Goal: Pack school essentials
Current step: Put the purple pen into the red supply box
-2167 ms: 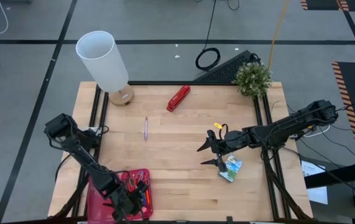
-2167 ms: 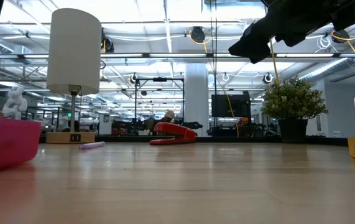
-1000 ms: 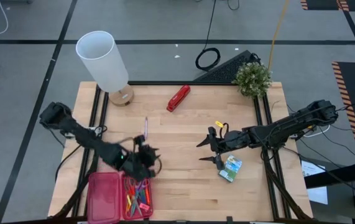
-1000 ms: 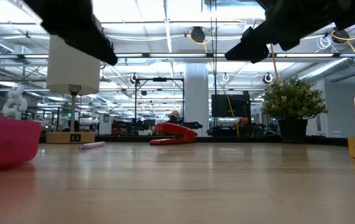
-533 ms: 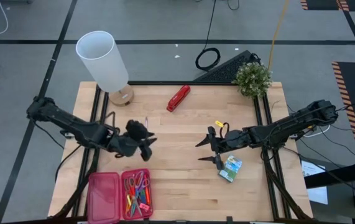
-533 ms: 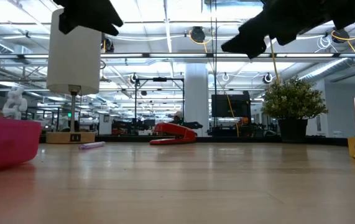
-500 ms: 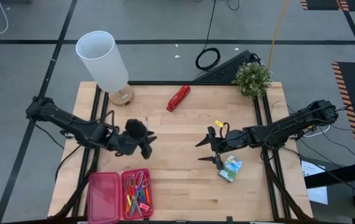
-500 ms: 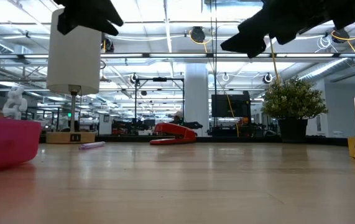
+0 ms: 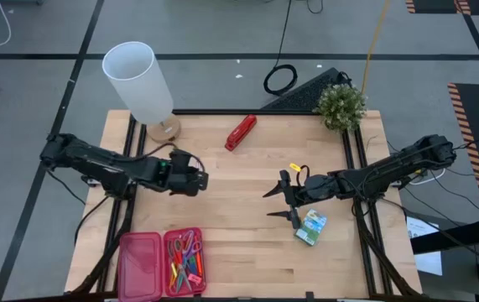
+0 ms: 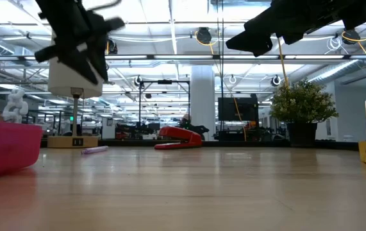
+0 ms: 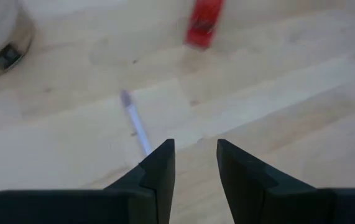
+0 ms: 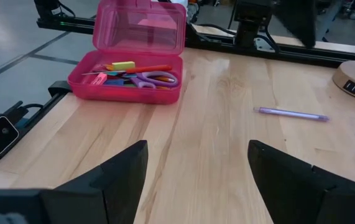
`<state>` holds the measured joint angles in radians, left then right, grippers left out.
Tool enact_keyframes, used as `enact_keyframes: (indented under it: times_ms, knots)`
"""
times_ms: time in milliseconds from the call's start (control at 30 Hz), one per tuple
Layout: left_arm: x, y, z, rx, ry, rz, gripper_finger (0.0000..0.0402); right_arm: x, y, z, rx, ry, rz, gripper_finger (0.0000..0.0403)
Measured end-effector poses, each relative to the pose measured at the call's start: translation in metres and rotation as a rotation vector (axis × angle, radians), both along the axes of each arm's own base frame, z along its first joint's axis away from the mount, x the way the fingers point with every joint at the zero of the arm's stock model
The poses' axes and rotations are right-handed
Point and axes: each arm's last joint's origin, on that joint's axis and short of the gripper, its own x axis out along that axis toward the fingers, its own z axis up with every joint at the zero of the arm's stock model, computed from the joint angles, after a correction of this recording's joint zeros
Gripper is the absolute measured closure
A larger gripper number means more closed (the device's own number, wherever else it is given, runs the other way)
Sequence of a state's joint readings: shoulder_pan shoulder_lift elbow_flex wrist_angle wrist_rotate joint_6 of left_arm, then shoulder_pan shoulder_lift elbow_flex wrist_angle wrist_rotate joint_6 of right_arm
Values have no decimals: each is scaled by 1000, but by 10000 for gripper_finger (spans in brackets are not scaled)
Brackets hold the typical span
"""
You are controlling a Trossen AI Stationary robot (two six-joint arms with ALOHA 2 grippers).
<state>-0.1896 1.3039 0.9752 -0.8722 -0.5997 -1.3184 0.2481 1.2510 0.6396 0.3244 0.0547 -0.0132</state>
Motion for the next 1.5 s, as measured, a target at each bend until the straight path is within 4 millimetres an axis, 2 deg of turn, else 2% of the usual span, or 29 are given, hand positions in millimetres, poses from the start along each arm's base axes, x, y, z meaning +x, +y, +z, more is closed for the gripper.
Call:
enact_keyframes:
  times_ms: [167,500,667,900,1200,1500]
  knots:
    - [15,9,-21,-63,97,12,272,0,0,0,-3,-1,1,133]
    - [32,35,-59,-165,231,167,182,0,0,0,-7,-1,1,133]
    - [36,49,-75,-172,294,219,174,0,0,0,-8,2,2,133]
    - [41,61,-95,-206,366,248,213,0,0,0,-11,2,3,133]
    - [53,63,-114,-212,358,207,269,0,0,0,-11,2,2,133]
    - [54,63,-118,-205,383,189,330,0,0,-1,-11,5,3,133]
